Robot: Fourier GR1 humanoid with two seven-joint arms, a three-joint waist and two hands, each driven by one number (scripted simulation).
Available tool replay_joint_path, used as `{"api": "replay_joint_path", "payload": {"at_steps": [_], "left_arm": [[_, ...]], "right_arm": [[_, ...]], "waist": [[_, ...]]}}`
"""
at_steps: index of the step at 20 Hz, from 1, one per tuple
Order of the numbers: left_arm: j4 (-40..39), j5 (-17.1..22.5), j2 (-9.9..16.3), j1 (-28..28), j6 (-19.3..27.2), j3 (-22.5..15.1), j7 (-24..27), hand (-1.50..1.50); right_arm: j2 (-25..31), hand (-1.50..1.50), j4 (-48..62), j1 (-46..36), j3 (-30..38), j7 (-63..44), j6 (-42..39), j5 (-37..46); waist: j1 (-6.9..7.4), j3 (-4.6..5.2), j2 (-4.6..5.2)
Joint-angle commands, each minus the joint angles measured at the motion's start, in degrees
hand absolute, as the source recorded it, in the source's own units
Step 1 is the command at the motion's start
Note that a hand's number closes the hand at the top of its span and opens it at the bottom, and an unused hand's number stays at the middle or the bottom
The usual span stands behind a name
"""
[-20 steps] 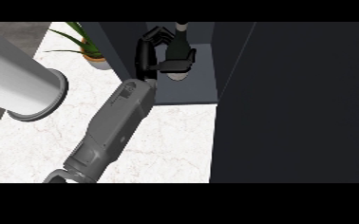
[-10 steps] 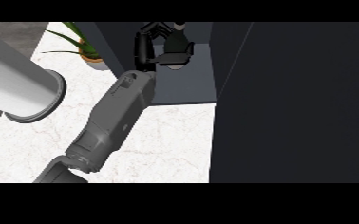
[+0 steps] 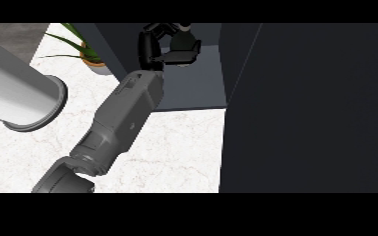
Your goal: Pick up the wine, place it into the cabinet and close the cabinet
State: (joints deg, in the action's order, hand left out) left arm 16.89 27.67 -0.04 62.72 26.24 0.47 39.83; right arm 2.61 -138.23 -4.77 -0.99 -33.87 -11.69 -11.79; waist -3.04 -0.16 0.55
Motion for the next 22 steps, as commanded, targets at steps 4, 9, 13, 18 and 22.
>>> {"api": "replay_joint_path", "payload": {"at_steps": [4,9,13,18,22], "left_arm": [[-4.8,2.3,0.0,0.1,-1.7,3.6,3.8,1.5],[-6.8,1.3,2.1,0.8,-4.5,3.6,3.3,1.5],[-9.2,0.3,0.7,1.9,-0.8,3.1,3.8,1.5],[-10.7,-0.7,0.8,2.5,0.6,3.0,3.0,-1.5],[-11.3,-1.4,1.5,1.9,2.0,3.0,3.8,-1.5]], "right_arm": [[-0.6,-1.5,-4.5,2.5,-0.4,0.4,-0.5,-2.9],[0.3,-1.5,-2.4,1.4,1.2,0.5,-0.8,-4.1],[0.2,-1.5,-3.4,0.9,-1.0,-0.7,-0.6,-2.1],[0.6,-1.5,-1.8,-1.5,0.1,-0.8,-0.2,-2.8],[0.9,-1.5,-4.5,-0.3,1.0,-3.0,0.5,-5.0]], "waist": [[-0.92,0.2,0.68],[-0.07,0.19,0.55],[-0.65,0.19,0.67],[-0.64,0.2,0.82],[-1.04,0.2,0.75]]}}
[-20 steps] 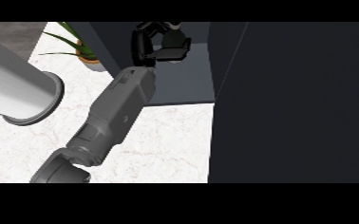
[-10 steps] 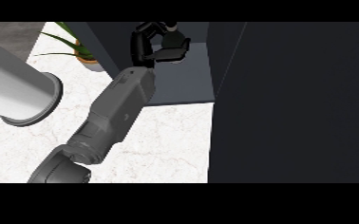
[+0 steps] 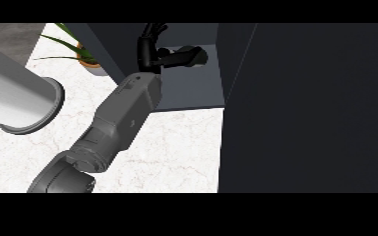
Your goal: Pick up the wine, place it into the cabinet and close the cabinet
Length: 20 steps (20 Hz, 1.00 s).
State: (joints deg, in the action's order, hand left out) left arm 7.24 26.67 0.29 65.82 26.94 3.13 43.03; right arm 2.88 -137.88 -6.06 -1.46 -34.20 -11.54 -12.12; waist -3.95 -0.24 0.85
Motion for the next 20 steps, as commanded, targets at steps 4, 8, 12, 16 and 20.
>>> {"api": "replay_joint_path", "payload": {"at_steps": [4,8,12,16,20], "left_arm": [[-2.3,-1.8,1.7,-0.7,2.2,-0.6,-0.6,-1.5],[-3.0,-2.7,1.4,-3.1,2.3,-0.9,1.9,-1.5],[-1.8,-1.3,1.2,-4.0,1.7,0.9,3.7,-1.5],[-1.2,-1.7,1.4,-5.6,-0.2,1.1,6.1,-1.5],[-1.8,-2.1,2.5,-6.8,-2.7,1.1,7.0,-1.5]], "right_arm": [[-0.4,-1.5,-3.5,1.2,0.6,-1.2,0.7,-2.7],[-0.5,-1.5,-2.2,0.7,-0.1,1.1,-0.4,-1.6],[0.0,-1.5,-4.7,2.2,0.1,-0.9,-0.2,-2.9],[0.2,-1.5,-3.0,3.8,0.3,2.2,-2.2,-2.7],[0.2,-1.5,-1.9,0.3,0.8,1.1,-0.9,-3.4]], "waist": [[0.3,0.28,0.37],[-0.16,0.31,0.74],[-0.55,0.33,0.65],[-0.09,0.3,0.58],[-0.24,0.35,0.95]]}}
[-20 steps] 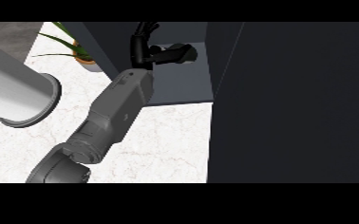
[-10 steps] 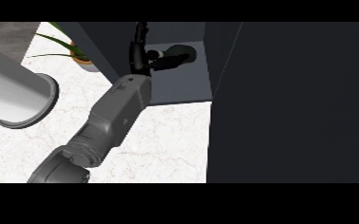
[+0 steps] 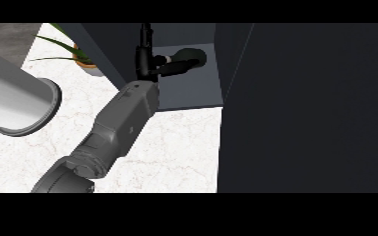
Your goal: Pick up the wine, place it into the cabinet and close the cabinet
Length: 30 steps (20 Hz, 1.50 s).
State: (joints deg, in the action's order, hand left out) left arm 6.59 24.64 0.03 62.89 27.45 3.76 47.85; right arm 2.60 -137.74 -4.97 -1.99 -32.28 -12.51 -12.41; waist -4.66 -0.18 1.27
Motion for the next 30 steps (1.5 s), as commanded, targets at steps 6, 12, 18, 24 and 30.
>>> {"api": "replay_joint_path", "payload": {"at_steps": [6,12,18,24,30], "left_arm": [[-1.0,-0.4,1.2,-3.5,-5.4,0.6,2.8,-1.5],[-0.7,-1.1,0.2,-3.4,-8.7,0.0,3.1,-1.5],[-0.4,1.1,0.0,-3.0,-10.3,0.0,1.8,-1.5],[0.9,4.9,0.0,-5.0,-12.8,-2.1,4.2,-1.5],[3.5,10.5,0.0,-6.7,-12.5,-7.1,3.3,-1.5]], "right_arm": [[-1.5,-1.5,-3.3,2.4,-2.9,-0.3,0.7,0.6],[-1.4,-1.5,-3.3,1.0,-2.6,-0.5,1.5,0.1],[0.9,-1.5,-4.6,-3.0,-0.5,-6.4,3.6,-2.2],[-0.6,-1.5,-4.8,2.6,-3.8,-2.9,2.0,-1.1],[0.1,-1.5,-2.2,-1.3,-3.1,-2.8,2.7,-0.4]], "waist": [[0.6,0.3,0.22],[1.19,0.27,-0.02],[1.38,0.26,-0.44],[0.87,0.22,-0.74],[-0.09,0.25,-0.98]]}}
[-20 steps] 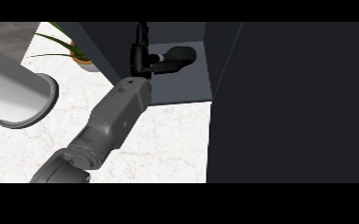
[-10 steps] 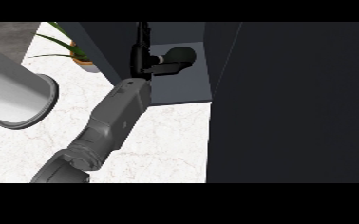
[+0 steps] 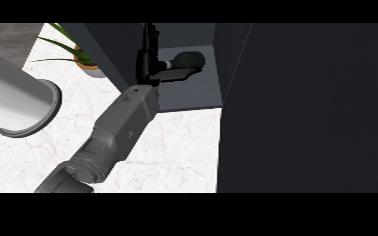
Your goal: Pick up the wine, place it into the cabinet and close the cabinet
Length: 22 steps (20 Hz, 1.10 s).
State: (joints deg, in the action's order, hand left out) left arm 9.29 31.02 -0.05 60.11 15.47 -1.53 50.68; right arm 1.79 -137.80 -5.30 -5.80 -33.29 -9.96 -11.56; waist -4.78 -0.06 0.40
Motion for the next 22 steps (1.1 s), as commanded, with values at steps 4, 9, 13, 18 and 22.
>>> {"api": "replay_joint_path", "payload": {"at_steps": [4,9,13,18,22], "left_arm": [[5.9,6.9,0.0,-9.0,0.6,-7.0,0.3,-1.5],[19.1,13.0,0.1,-16.2,6.6,-19.1,-2.8,-1.5],[32.4,15.2,0.1,-24.3,14.5,-28.3,-4.6,-1.5],[46.7,12.1,0.1,-30.9,23.7,-36.1,-6.7,-1.5],[54.5,8.0,0.6,-36.9,25.6,-37.6,-7.9,-1.5]], "right_arm": [[0.1,-1.5,-3.1,-1.2,0.2,-3.4,2.2,-0.3],[-0.4,-1.5,-4.6,-0.8,-0.9,-4.1,3.7,2.2],[1.6,-1.5,-5.5,0.7,2.3,-3.3,2.1,0.0],[1.1,-1.5,-8.4,2.0,0.8,-5.2,3.8,1.0],[2.4,-1.5,-7.2,-0.2,3.7,-6.3,4.5,-0.5]], "waist": [[1.31,0.12,-0.62],[2.25,0.1,-0.81],[3.91,0.03,-1.03],[4.73,0.04,-0.98],[5.0,0.05,-0.71]]}}
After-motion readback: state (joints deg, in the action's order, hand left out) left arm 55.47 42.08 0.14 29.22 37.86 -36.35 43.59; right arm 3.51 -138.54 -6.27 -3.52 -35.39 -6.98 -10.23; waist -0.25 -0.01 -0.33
